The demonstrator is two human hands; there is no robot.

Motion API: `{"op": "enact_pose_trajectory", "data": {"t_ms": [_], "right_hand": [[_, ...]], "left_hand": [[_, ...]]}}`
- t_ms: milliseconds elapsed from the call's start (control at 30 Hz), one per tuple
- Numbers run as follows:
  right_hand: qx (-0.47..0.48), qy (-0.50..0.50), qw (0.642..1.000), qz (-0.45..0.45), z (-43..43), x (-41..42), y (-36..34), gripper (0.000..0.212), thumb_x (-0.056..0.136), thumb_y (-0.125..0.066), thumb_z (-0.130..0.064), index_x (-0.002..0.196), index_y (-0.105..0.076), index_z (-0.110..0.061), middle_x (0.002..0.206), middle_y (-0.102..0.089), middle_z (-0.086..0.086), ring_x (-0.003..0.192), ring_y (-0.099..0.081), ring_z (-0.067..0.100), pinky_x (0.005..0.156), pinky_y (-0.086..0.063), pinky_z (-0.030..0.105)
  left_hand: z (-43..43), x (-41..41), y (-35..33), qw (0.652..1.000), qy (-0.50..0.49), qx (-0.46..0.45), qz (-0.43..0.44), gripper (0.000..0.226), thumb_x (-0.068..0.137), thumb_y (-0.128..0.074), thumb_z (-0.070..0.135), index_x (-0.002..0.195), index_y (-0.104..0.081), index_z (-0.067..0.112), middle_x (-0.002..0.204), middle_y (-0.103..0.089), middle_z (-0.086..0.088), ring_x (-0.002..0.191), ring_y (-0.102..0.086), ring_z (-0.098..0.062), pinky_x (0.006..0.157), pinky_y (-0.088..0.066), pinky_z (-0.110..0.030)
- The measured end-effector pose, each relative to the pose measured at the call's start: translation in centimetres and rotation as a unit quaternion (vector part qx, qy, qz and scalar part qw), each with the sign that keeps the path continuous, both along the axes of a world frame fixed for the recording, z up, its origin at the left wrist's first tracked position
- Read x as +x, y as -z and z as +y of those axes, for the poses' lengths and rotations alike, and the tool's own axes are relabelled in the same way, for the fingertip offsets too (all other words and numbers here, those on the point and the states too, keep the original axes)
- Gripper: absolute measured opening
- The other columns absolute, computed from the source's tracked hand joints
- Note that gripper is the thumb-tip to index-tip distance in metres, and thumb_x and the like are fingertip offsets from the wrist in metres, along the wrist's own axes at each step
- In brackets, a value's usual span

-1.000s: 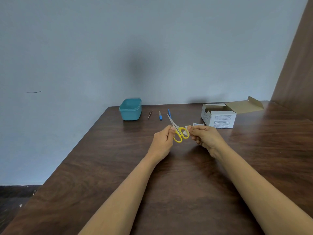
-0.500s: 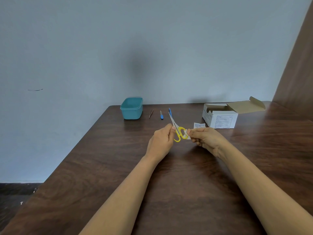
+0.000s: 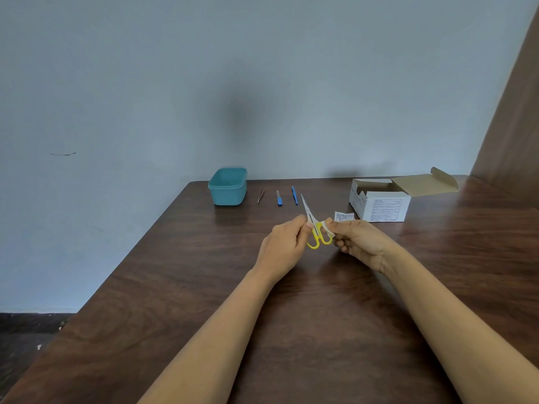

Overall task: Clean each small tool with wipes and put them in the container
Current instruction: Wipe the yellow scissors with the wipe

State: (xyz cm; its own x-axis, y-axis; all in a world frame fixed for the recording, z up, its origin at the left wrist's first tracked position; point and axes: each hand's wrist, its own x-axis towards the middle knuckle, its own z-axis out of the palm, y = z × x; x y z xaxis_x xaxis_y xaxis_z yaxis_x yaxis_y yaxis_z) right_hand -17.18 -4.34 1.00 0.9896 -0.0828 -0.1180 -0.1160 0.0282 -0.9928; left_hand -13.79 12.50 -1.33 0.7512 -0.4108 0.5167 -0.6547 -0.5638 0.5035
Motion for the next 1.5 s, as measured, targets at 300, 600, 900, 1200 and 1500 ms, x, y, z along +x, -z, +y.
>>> {"op": "enact_pose_trajectory", "data": {"t_ms": [300,600,900,1200,1500], "right_hand": [[0.168,0.031,0.985,-0.031,3.6,-0.2,0.8,0.018,0.090,-0.061,-0.026,0.076,-0.064,-0.015,0.064,-0.045,-0.003,0.058,-0.039,0.006,0.052,-0.035,0.015],[0.093,0.064,0.976,-0.187,5.2,-0.6,1.4,0.013,0.088,-0.062,-0.008,0.080,-0.071,-0.013,0.060,-0.058,-0.012,0.055,-0.041,0.001,0.057,-0.033,0.015],[-0.156,0.094,0.937,-0.298,4.3,0.1,2.1,0.011,0.089,-0.064,-0.014,0.081,-0.068,-0.017,0.070,-0.061,0.003,0.066,-0.049,0.007,0.065,-0.041,0.020],[-0.498,0.130,0.755,-0.406,4.6,0.5,2.5,0.009,0.077,-0.074,-0.015,0.077,-0.065,-0.018,0.072,-0.054,-0.007,0.068,-0.050,0.015,0.057,-0.038,0.026],[-0.457,0.168,0.752,-0.445,5.6,3.1,1.7,0.012,0.082,-0.069,-0.030,0.076,-0.069,-0.019,0.067,-0.055,-0.009,0.070,-0.047,0.011,0.058,-0.038,0.024]], "left_hand": [[-0.4,-0.3,-0.4,0.972,-0.078,-0.215,0.055,0.036,0.102,-0.041,0.022,0.066,-0.042,0.020,0.056,-0.041,0.009,0.052,-0.040,-0.004,0.050,-0.029,-0.019],[-0.7,-0.6,-0.5,0.874,-0.036,-0.392,0.285,0.032,0.103,-0.039,0.028,0.077,-0.056,0.019,0.057,-0.041,0.007,0.051,-0.034,-0.008,0.049,-0.033,-0.022],[-0.1,-0.2,-0.6,0.948,-0.129,-0.235,0.168,0.041,0.099,-0.043,0.041,0.086,-0.065,0.009,0.075,-0.063,-0.001,0.068,-0.053,-0.010,0.062,-0.041,-0.023],[1.5,0.0,-2.2,0.951,-0.118,-0.182,0.220,0.037,0.085,-0.062,0.052,0.073,-0.073,0.019,0.068,-0.067,0.005,0.066,-0.058,-0.005,0.071,-0.049,-0.025],[5.4,2.9,-5.1,0.950,-0.201,-0.164,0.174,0.029,0.085,-0.064,0.041,0.064,-0.069,0.021,0.067,-0.068,0.005,0.078,-0.065,-0.014,0.077,-0.053,-0.032]]}}
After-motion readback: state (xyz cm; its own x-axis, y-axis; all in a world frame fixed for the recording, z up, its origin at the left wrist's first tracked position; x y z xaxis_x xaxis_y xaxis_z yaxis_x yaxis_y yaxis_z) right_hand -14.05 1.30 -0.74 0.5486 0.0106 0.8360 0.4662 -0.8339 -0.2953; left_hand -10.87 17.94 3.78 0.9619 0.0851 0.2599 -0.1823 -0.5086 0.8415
